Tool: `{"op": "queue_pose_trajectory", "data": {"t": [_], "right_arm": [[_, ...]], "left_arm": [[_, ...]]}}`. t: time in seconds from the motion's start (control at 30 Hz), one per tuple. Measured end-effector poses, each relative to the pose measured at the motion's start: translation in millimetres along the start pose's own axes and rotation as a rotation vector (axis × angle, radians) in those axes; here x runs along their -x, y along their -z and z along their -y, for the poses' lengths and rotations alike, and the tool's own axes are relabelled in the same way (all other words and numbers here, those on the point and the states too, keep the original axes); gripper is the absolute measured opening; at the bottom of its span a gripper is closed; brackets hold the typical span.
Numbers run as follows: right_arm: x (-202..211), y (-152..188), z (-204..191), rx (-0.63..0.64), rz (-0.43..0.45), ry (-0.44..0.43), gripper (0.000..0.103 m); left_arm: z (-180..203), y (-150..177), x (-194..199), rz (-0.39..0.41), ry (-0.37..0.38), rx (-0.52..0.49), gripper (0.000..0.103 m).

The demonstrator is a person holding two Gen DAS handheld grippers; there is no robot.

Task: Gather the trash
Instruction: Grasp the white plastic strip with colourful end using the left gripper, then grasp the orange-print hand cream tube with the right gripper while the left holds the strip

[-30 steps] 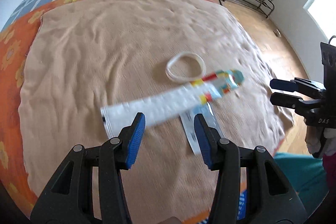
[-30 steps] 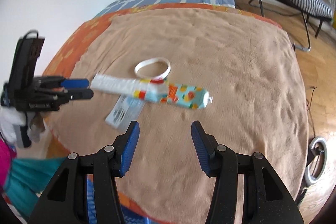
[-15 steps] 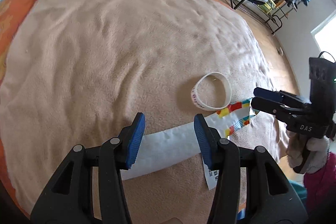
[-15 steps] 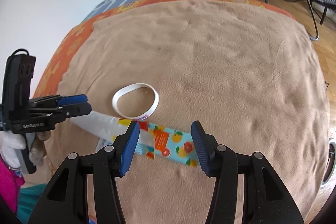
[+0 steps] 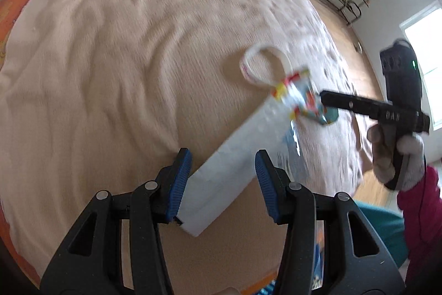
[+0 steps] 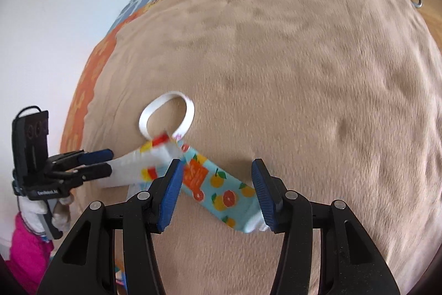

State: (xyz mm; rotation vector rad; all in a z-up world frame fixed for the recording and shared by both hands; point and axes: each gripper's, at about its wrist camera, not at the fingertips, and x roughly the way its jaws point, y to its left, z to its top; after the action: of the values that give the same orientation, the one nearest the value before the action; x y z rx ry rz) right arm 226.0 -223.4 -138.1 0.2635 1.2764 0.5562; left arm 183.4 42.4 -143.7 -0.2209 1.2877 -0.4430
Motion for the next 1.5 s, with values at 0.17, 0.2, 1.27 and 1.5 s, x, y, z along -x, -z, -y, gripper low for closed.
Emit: {"op": "queue_pose_trajectory", "data": {"t": [0.17, 0.2, 1.27, 1.5], "right_arm": [[1, 17, -14, 0.08, -0.066, -0.023, 0.05], [1, 20, -19, 0.11, -0.078, -0.016, 0.05], [-24, 26, -64, 0.378, -0.027, 0.332, 0.034], [-16, 33, -66, 0.376, -0.011, 0.33, 0.034]], "left_arm": [[21, 15, 1, -0.036, -0.058, -0.076, 0.05], [25, 15, 1, -0.035, -0.07, -0.086, 0.05], [77, 1, -28, 0.027, -0.253, -0.274, 0.036], [80, 9, -19, 0.039, -0.234, -0.283, 0.035]]}}
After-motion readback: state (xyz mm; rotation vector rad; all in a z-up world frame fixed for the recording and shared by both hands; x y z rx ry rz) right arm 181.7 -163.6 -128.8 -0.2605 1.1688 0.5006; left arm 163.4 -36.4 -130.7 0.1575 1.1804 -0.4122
